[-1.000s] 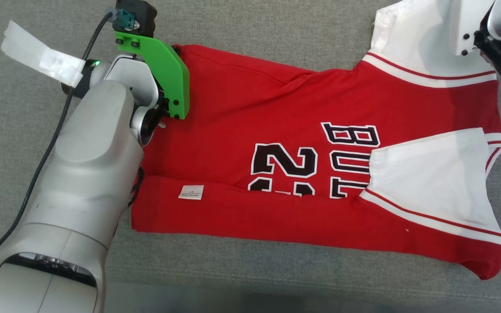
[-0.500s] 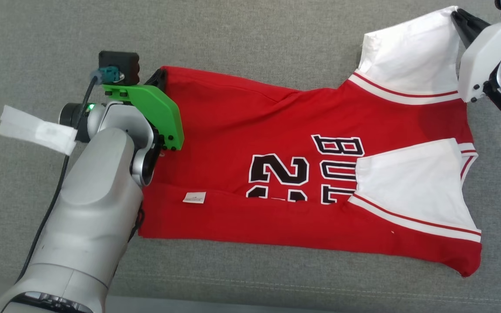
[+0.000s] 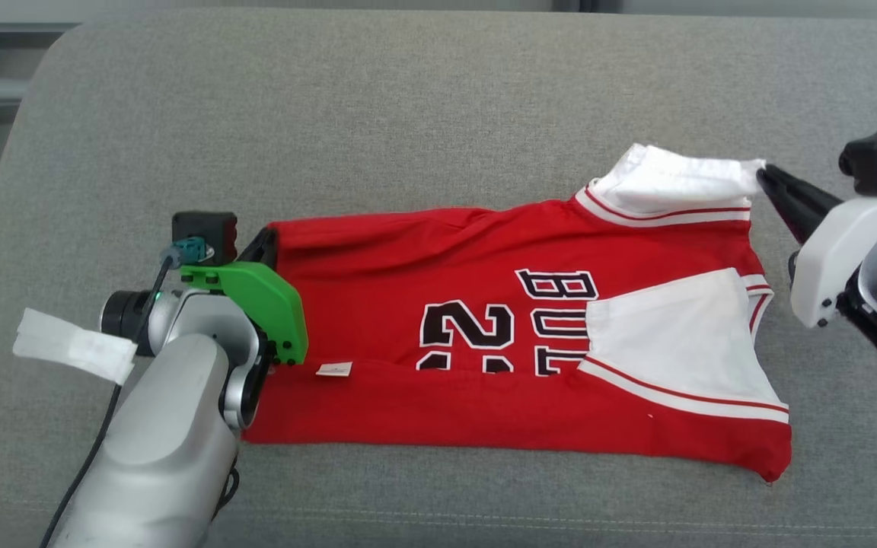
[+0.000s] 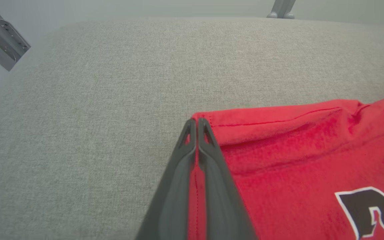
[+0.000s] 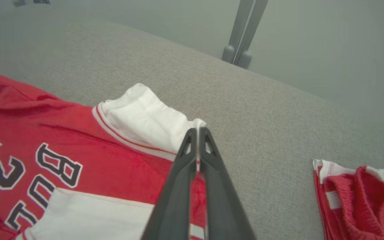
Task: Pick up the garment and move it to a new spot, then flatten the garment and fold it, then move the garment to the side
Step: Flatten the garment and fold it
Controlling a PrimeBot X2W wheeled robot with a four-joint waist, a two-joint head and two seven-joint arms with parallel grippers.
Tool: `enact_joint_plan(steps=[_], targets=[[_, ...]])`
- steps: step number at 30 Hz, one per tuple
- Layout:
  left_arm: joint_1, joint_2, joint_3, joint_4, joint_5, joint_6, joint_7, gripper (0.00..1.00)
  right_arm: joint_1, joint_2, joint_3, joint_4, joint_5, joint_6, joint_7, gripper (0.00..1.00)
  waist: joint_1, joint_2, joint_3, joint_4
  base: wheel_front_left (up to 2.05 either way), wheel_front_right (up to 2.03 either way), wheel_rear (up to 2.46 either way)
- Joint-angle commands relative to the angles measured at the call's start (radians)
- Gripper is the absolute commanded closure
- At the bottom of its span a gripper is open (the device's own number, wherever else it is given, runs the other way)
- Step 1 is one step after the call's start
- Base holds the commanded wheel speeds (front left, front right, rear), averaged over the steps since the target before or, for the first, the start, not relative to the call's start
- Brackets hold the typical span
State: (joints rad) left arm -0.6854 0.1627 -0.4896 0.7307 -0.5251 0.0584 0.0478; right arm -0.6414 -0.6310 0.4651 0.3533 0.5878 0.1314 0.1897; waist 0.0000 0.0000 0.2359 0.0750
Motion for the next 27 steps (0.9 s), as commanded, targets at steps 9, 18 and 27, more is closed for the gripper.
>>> enact_joint_plan(steps=[9,18,27], targets=[[0.143,0.068,-0.01,-0.096,-0.001,0.046,0.051,1.0,0.255,-0.052,-0.069,-0.235,0.045,-0.002,0.098,1.0,0.0,0.0,-0.067,-0.048,0.0,0.0,0.0],[0.228,0.102,-0.007,-0.124,-0.018,0.076,0.088,1.0,0.449,-0.002,-0.112,-0.34,0.085,-0.001,0.22,1.0,0.0,0.0,-0.106,-0.065,0.0,0.0,0.0],[0.233,0.107,-0.014,-0.124,-0.023,0.091,0.101,1.0,0.536,0.022,-0.147,-0.416,0.086,-0.001,0.331,1.0,0.0,0.0,-0.104,-0.077,0.0,0.0,0.0]])
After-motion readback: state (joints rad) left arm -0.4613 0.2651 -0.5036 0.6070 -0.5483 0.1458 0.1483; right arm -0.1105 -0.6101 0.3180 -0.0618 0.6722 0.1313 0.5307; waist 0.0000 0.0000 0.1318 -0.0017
